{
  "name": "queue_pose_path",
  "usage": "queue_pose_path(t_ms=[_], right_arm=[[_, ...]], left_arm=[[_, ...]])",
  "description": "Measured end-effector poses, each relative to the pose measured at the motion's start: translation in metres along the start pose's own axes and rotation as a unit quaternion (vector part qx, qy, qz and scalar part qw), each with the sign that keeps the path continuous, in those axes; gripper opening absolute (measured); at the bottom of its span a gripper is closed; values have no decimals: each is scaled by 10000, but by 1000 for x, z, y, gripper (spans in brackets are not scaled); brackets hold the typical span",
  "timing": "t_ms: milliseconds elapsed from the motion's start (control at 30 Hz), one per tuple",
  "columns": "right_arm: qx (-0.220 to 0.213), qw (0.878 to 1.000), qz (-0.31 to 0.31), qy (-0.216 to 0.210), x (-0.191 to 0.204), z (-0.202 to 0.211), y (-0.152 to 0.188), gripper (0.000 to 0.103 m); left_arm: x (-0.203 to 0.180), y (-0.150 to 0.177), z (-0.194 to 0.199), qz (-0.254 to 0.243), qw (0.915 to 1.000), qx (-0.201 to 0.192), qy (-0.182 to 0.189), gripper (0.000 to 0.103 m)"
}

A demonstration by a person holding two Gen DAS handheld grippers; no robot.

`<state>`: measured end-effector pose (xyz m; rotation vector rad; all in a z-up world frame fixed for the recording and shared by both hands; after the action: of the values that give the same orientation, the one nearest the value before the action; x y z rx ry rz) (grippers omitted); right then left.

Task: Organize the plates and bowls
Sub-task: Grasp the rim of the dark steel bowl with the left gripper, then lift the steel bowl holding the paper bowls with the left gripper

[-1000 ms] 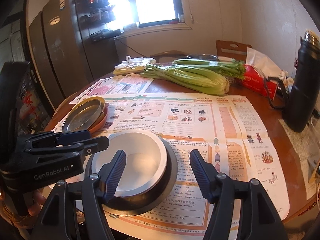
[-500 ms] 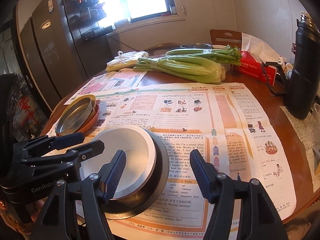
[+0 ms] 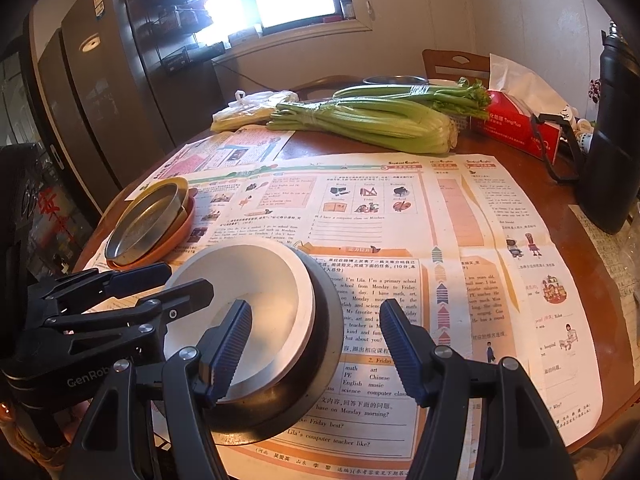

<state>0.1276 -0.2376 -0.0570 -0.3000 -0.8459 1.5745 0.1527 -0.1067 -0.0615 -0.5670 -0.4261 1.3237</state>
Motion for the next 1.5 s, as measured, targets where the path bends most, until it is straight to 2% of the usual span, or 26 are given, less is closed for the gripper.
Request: queue_pose_path(t_ms=[867, 1033, 1333, 1500], right_arm=[[225, 9996, -107, -109, -1, -13, 11, 66], [274, 9995, -50, -159, 4, -16, 16, 66], [300, 9989, -88, -347, 7, -17, 18, 66], [339, 9970, -231, -649, 9, -19, 20, 66]], left_arm=[[5, 11, -16, 15, 9997, 227, -9, 55], [7, 14, -16, 55, 9997, 220, 2, 60], [11, 16, -19, 211, 9993, 265, 186, 61], [12, 18, -23, 393, 9977, 392, 379, 61]])
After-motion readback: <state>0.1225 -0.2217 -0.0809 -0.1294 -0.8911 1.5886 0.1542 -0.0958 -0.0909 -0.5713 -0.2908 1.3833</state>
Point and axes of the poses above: each gripper's, at about its wrist camera, not at the fingertips, and z roughly against the way its jaws point, x to its left, y to its underside, the point moved 8 cm from there along -z, roughly the way its jaws point, and after that the axes turned 4 degrees about -y, right-handed, at the moved point
